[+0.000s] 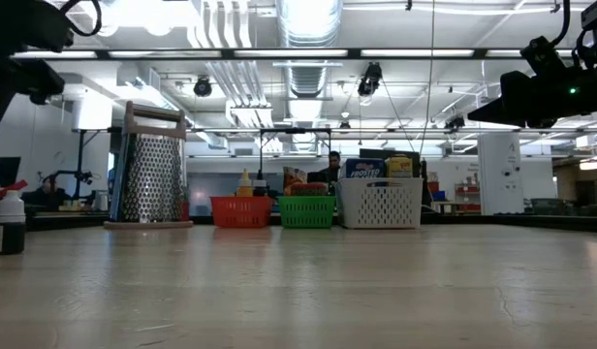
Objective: Pick & Place Kitchen Items
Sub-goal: Put the small black food coloring bottle into the red bin
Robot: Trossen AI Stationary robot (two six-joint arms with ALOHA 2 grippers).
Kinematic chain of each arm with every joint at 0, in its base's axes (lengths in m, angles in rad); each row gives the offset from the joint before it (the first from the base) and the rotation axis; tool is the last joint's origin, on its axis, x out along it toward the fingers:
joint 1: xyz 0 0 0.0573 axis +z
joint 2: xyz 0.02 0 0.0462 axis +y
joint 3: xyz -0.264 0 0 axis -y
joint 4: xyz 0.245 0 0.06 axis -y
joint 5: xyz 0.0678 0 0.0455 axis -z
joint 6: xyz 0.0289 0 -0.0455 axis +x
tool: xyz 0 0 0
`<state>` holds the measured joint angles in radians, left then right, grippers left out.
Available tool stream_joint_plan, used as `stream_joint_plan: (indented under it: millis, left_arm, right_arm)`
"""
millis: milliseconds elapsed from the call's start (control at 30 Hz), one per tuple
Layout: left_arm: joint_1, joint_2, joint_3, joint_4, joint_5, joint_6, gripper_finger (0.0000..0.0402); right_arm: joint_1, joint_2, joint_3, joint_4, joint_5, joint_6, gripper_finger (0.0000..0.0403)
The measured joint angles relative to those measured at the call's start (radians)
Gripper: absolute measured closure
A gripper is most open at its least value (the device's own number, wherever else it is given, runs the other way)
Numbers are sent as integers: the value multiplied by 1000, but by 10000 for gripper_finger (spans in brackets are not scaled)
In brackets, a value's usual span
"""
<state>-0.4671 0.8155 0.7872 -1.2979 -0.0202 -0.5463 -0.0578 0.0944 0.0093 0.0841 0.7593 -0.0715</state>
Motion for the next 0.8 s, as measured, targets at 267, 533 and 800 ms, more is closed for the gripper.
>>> stream_joint_plan:
  millis: [267, 533, 800]
  left_arm:
    - [0, 0, -147, 116, 13, 23, 255]
    - [0, 5, -235, 221, 23, -27, 255]
    - [0, 5, -285, 298, 27, -62, 255]
  right_arm:
    - [0, 0, 0, 0, 0, 0, 394]
    - [0, 0, 0, 0, 0, 0, 394]
    - [0, 0, 0, 0, 0, 0, 394]
